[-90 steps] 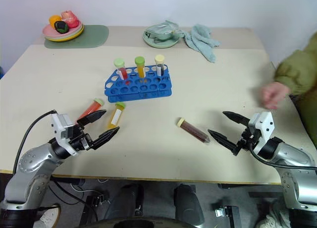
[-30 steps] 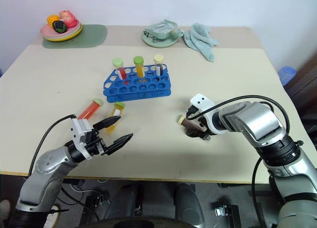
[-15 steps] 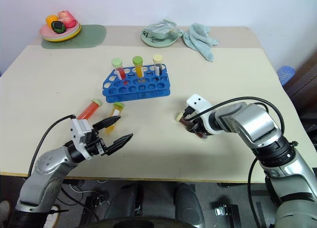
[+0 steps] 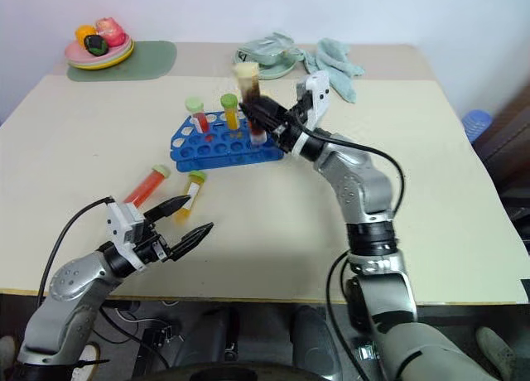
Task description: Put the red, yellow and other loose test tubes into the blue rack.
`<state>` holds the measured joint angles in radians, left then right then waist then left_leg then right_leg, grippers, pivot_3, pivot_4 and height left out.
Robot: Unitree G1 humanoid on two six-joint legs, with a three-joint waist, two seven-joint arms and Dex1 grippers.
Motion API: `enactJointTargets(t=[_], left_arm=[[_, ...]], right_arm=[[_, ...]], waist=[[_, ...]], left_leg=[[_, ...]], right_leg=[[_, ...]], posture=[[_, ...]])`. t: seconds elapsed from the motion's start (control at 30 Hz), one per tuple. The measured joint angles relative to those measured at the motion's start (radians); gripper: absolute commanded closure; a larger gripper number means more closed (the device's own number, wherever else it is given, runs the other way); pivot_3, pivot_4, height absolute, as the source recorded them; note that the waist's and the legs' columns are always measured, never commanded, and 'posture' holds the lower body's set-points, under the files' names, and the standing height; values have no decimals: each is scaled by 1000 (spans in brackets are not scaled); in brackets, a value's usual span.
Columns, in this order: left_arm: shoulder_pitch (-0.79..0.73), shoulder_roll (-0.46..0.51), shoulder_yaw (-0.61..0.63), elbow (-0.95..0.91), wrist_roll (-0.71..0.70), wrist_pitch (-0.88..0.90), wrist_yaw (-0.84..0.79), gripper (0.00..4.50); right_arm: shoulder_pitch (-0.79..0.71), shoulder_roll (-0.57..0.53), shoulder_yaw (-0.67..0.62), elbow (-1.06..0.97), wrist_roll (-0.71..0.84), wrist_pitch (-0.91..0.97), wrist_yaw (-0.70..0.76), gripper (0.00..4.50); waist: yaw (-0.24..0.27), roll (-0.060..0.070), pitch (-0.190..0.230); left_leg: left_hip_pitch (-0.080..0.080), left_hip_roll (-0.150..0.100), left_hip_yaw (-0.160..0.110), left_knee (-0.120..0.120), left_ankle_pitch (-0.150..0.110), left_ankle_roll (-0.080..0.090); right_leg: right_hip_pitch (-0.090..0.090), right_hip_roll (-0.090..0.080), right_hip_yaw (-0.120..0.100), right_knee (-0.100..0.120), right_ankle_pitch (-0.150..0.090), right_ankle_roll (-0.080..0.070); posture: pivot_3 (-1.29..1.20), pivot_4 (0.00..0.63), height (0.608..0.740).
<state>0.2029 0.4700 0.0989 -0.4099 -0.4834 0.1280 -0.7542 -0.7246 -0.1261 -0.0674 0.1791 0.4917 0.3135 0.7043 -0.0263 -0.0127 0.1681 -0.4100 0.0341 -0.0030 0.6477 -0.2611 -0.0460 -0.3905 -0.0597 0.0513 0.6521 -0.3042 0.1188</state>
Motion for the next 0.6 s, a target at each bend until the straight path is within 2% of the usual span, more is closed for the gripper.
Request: enactJointTargets(t=[0.13,0.27,0.4,0.6], left_arm=[[31,-4,13,-20,-5,0,20,282],[50,-2,37,-42,-6,0,34,282],[93,4,58,-82,-9,13,48,282],[129,7,93,-149,-24,41,81,282]], right_arm=[[-99,95,-35,338,-76,-346,2,3714],[-201,141,-89,628,-97,-613,15,3714],[-243,174,-143,824,-84,-739,73,3714],[-244,197,-189,945,-77,-840,146,3714]], waist=[[-17,1,1],[-20,1,1],[-20,2,1],[-20,3,2]], left_leg=[[0,0,0,0,0,0],[0,0,0,0,0,-1],[0,0,0,-1,0,-1],[0,0,0,-1,0,-1]], right_leg=[[-1,0,0,1,0,0],[-1,0,0,2,0,0],[0,-1,0,2,0,0],[0,-1,0,2,0,0]], posture=[[0,150,740],[0,150,740],[0,150,740],[0,150,740]])
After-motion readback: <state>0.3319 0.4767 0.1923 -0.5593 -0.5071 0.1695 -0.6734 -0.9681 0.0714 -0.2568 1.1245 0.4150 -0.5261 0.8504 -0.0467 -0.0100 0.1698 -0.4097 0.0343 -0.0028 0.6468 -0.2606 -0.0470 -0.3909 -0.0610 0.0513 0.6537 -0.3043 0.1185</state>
